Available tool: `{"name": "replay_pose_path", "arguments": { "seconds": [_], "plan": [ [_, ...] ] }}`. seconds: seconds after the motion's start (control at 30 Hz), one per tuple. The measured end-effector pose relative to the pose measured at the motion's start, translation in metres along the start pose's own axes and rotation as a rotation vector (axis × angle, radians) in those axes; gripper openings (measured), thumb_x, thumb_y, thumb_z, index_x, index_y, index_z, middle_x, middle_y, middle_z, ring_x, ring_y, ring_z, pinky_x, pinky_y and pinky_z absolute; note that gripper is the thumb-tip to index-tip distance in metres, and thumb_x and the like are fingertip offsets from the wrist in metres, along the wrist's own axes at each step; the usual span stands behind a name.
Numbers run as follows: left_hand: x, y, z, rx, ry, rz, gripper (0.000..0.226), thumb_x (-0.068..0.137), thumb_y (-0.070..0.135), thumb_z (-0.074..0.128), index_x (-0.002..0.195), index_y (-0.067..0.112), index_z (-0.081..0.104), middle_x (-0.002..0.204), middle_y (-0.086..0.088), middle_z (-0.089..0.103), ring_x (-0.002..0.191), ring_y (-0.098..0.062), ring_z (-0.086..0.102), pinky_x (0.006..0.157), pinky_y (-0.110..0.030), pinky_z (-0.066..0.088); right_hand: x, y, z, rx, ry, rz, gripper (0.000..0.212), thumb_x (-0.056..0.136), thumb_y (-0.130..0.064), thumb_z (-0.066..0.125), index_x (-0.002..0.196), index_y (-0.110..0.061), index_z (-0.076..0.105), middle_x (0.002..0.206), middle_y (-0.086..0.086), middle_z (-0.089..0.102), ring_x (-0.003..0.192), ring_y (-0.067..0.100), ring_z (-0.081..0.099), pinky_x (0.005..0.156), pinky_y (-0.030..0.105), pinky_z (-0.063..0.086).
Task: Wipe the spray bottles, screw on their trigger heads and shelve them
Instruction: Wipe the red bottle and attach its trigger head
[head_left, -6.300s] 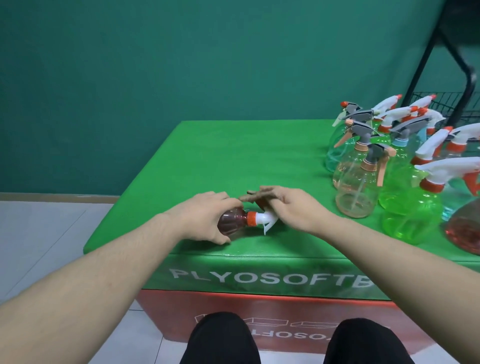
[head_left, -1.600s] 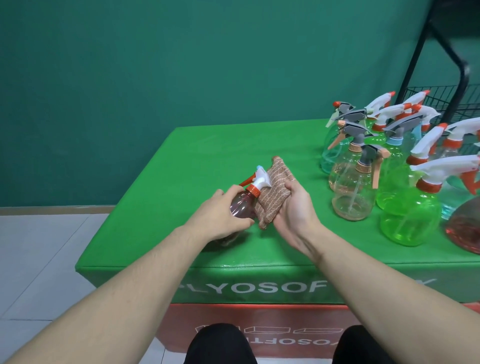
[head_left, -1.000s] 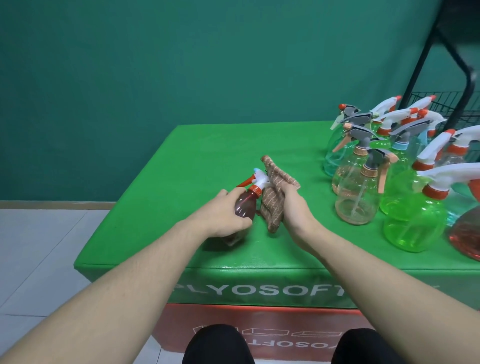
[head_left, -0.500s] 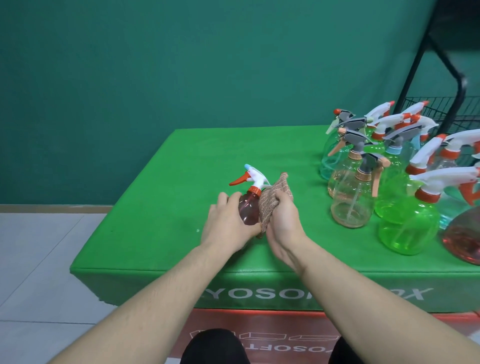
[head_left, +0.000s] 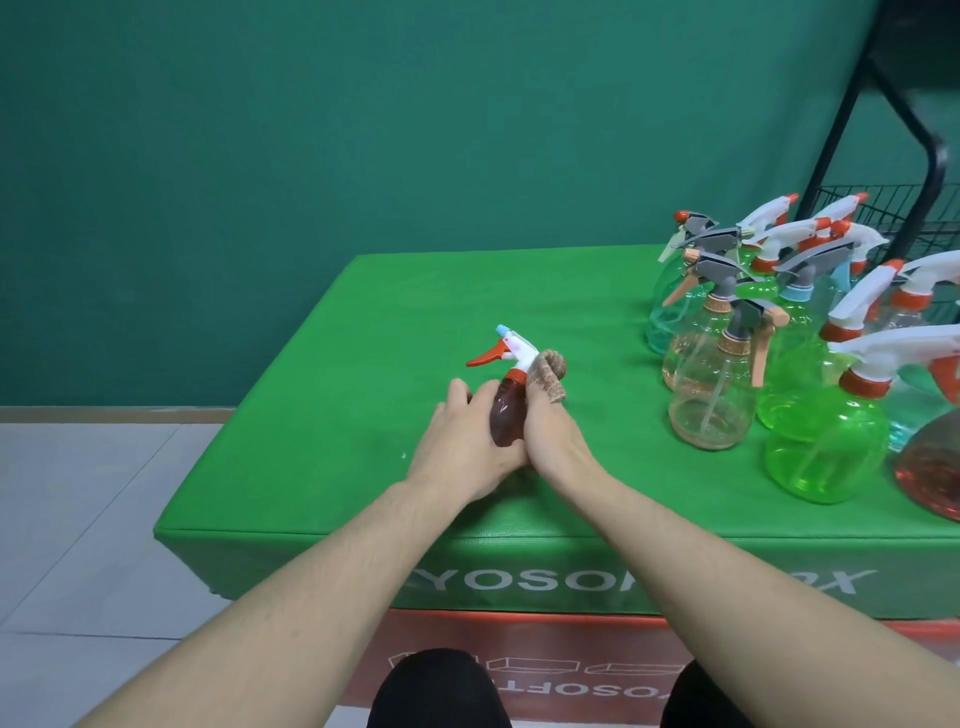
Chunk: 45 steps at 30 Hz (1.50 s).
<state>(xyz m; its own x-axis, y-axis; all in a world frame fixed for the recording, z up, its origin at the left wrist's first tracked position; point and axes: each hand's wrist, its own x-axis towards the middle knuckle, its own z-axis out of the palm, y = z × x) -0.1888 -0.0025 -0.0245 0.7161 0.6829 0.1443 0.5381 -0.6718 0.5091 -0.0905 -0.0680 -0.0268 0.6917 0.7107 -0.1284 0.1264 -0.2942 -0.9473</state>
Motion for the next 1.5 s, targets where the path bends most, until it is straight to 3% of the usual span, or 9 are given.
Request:
{"name": "replay_pose_path", "arguments": {
  "seconds": [0.2,0.27,0.4,0.47,0.63,0.83,1.0,1.23,1.5],
  "plan": [
    [0.002,-0.011,-0.004,-0.173,-0.041,-0.025,0.072,0.085,0.034,0.074,0.150,0.036,0.045,0.123,0.000,0.046,0.109,-0.020,0.059,0.100,-0.030,0.047,-0.001,0.021,-0.010,-0.149,-0.056,-0.201,0.043,0.100,-0.056,0.020,0.127,-0.037,0.048,0.110,-0.002,0.060,0.082,0.013,0.060,0.089,0.037,0.051],
    [0.003,-0.015,-0.006,-0.256,-0.026,-0.033,0.069,0.086,0.030,0.076,0.149,0.037,0.048,0.124,0.000,0.057,0.104,-0.017,0.062,0.097,-0.027,0.048,-0.009,0.027,-0.011,-0.176,-0.114,-0.305,0.042,0.102,-0.046,0.026,0.142,-0.043,0.039,0.124,-0.008,0.060,0.093,0.006,0.060,0.096,0.034,0.049],
    [-0.001,-0.018,-0.006,-0.457,0.030,-0.092,0.065,0.087,0.025,0.080,0.145,0.033,0.052,0.120,0.009,0.067,0.104,-0.009,0.064,0.090,-0.020,0.045,-0.031,0.017,-0.013,-0.037,-0.118,-0.291,0.042,0.110,-0.037,0.027,0.149,-0.039,0.043,0.080,-0.011,0.066,0.060,0.008,0.053,0.056,0.017,0.040],
    [-0.004,-0.017,-0.002,-0.572,0.030,-0.163,0.066,0.088,0.030,0.080,0.145,0.035,0.048,0.119,0.008,0.066,0.106,-0.012,0.066,0.097,-0.025,0.049,-0.032,0.007,-0.014,0.070,-0.067,-0.185,0.041,0.110,-0.043,0.029,0.141,-0.036,0.054,0.096,0.008,0.075,0.070,0.023,0.065,0.053,0.015,0.042],
    [-0.007,-0.003,0.008,-0.889,-0.002,-0.257,0.044,0.092,0.032,0.076,0.128,0.041,0.050,0.118,0.003,0.069,0.093,-0.018,0.075,0.092,-0.043,0.061,-0.021,-0.001,-0.014,0.116,0.039,-0.060,0.054,0.104,-0.056,0.029,0.117,-0.022,0.068,0.110,0.006,0.072,0.098,0.022,0.067,0.090,0.032,0.051],
    [-0.003,0.009,0.018,-1.230,-0.087,-0.308,0.039,0.097,0.034,0.070,0.132,0.036,0.054,0.123,0.003,0.072,0.090,-0.025,0.078,0.074,-0.054,0.063,-0.010,-0.015,-0.018,-0.015,0.090,-0.320,0.042,0.108,-0.026,0.032,0.147,-0.027,0.048,0.142,-0.013,0.045,0.132,0.005,0.042,0.109,0.020,0.028],
    [-0.004,0.006,0.035,-1.201,-0.009,-0.274,0.036,0.100,0.040,0.064,0.135,0.036,0.057,0.125,0.003,0.073,0.092,-0.022,0.077,0.071,-0.049,0.063,0.002,0.001,-0.013,-0.123,0.097,-0.364,0.042,0.101,-0.019,0.045,0.143,-0.019,0.047,0.154,-0.003,0.039,0.141,0.009,0.037,0.114,0.021,0.023],
    [-0.002,-0.001,0.049,-1.057,0.097,-0.187,0.036,0.109,0.040,0.044,0.141,0.032,0.059,0.130,0.016,0.069,0.113,0.004,0.066,0.091,-0.016,0.053,0.003,0.011,-0.004,-0.098,0.116,-0.425,0.047,0.105,-0.031,0.044,0.149,-0.014,0.043,0.156,0.002,0.038,0.143,0.015,0.037,0.122,0.040,0.025],
    [0.000,-0.009,0.053,-1.102,0.065,-0.323,0.063,0.098,0.074,0.031,0.136,0.034,0.063,0.128,0.005,0.072,0.119,-0.013,0.067,0.110,-0.048,0.049,-0.005,0.043,-0.006,-0.275,0.042,-0.644,0.048,0.103,-0.036,0.031,0.147,-0.029,0.049,0.164,-0.008,0.027,0.154,0.007,0.013,0.126,0.030,0.010]
  ]
}}
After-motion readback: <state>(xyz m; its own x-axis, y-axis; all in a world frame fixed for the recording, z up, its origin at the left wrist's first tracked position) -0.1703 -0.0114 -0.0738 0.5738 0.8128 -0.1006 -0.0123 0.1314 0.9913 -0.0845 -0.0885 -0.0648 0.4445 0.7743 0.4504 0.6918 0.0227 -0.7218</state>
